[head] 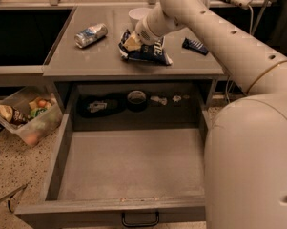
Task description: Pick blue chip bag from top drawer and place on counter
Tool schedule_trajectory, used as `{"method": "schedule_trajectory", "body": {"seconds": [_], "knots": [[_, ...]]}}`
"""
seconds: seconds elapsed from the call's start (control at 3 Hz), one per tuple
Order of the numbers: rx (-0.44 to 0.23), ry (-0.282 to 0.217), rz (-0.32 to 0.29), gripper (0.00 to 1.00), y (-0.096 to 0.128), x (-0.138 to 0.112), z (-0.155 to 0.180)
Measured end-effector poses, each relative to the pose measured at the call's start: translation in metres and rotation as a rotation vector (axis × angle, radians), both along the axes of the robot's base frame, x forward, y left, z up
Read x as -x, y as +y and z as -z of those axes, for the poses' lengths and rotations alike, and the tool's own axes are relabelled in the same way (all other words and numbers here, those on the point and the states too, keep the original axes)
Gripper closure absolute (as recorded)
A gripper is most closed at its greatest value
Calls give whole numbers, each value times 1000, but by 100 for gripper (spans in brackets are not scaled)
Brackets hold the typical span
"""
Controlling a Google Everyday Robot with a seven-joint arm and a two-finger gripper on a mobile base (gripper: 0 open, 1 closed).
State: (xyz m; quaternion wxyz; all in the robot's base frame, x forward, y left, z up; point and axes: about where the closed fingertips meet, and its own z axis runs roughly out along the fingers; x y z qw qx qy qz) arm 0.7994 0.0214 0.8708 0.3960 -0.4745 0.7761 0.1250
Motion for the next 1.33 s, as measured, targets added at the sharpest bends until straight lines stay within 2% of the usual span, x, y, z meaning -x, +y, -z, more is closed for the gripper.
{"method": "schedule_trajectory", "body": {"seconds": [0.67,1.0,1.33], "knots": [[0,0,0,9,0,0,0],[0,0,0,0,0,0,0],[0,0,0,0,0,0,0]]}}
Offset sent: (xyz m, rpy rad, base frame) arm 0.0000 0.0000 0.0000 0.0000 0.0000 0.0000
